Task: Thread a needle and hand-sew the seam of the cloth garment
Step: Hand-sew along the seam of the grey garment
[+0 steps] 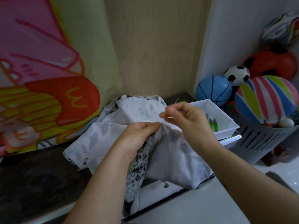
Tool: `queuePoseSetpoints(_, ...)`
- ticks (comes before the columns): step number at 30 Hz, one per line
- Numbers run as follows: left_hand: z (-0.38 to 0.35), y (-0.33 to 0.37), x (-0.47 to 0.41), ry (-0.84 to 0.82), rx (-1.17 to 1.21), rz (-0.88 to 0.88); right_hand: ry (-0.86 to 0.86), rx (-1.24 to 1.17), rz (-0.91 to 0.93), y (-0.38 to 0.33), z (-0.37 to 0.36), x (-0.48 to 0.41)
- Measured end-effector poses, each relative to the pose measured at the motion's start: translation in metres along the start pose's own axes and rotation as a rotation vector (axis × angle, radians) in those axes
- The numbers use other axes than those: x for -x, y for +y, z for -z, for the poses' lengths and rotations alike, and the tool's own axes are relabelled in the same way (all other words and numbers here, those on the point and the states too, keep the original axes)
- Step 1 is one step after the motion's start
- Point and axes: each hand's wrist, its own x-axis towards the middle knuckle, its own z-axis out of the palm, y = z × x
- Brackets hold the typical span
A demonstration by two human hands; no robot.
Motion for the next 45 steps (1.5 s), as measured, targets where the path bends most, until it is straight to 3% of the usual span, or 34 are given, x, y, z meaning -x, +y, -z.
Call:
queuePoseSetpoints(3, 0.001, -0.001, 0.0, 0.087, -0.1, -0.018, 0.133, -0.65, -0.168, -0.024, 0.004, -0.007)
queuePoseSetpoints(6, 0.003, -0.001, -0.001, 0.113, -0.127, -0.025, 0.344, -0.871, -0.215, -0.04, 0.031, -0.019)
queuePoseSetpoints(8, 0.005, 0.0, -0.002, 0.12, -0.15, -0.034, 0.433, -0.693, -0.165, -0.041, 0.053, -0.025)
queuePoseSetpoints(10, 0.005, 0.0, -0.001, 0.105, -0.181, -0.048, 0.427, -0.343, -0.136, -0.036, 0.06, -0.024)
queuePoseSetpoints(13, 0.005, 0.001, -0.001, 0.061, -0.22, -0.076, 0.128, 0.214, -0.195, -0.024, 0.045, -0.015)
queuePoseSetpoints(16, 0.004, 0.0, -0.001, 0.036, -0.25, -0.092, -0.171, 0.651, -0.105, -0.012, 0.026, -0.006)
queuePoseSetpoints(19, 0.003, 0.0, -0.002, 0.022, -0.25, -0.098, -0.239, 0.747, -0.047, -0.008, 0.019, -0.002)
queuePoseSetpoints(26, 0.005, -0.002, -0.003, 0.016, -0.268, -0.101, -0.188, 0.789, -0.018, -0.014, 0.02, -0.004)
queuePoseSetpoints(28, 0.006, -0.002, -0.003, 0.03, -0.249, -0.089, -0.115, 0.661, -0.018, -0.015, 0.024, -0.006)
queuePoseSetpoints(30, 0.008, -0.003, -0.004, 0.041, -0.253, -0.077, -0.034, 0.355, -0.085, -0.017, 0.024, -0.007)
queuePoseSetpoints(34, 0.009, -0.005, -0.007, 0.079, -0.274, -0.056, -0.116, -0.712, -0.275, -0.029, 0.023, -0.01)
queuePoseSetpoints(36, 0.009, -0.005, -0.008, 0.104, -0.275, -0.052, -0.289, -1.025, -0.41, -0.034, 0.029, -0.01)
queuePoseSetpoints(38, 0.008, -0.005, -0.008, 0.113, -0.263, -0.053, -0.669, -1.108, -0.562, -0.032, 0.037, -0.008)
queuePoseSetpoints(39, 0.008, -0.005, -0.008, 0.116, -0.249, -0.054, -0.798, -0.953, -0.601, -0.031, 0.04, -0.006)
queuePoseSetpoints(41, 0.008, -0.005, -0.008, 0.139, -0.244, -0.062, -0.828, -0.342, -0.622, -0.026, 0.042, -0.004)
queuePoseSetpoints(43, 0.007, -0.006, -0.008, 0.154, -0.265, -0.081, -0.667, 0.235, -0.591, -0.018, 0.039, -0.002)
queuePoseSetpoints(45, 0.007, -0.006, -0.008, 0.143, -0.284, -0.091, -0.474, 0.444, -0.468, -0.012, 0.029, -0.002)
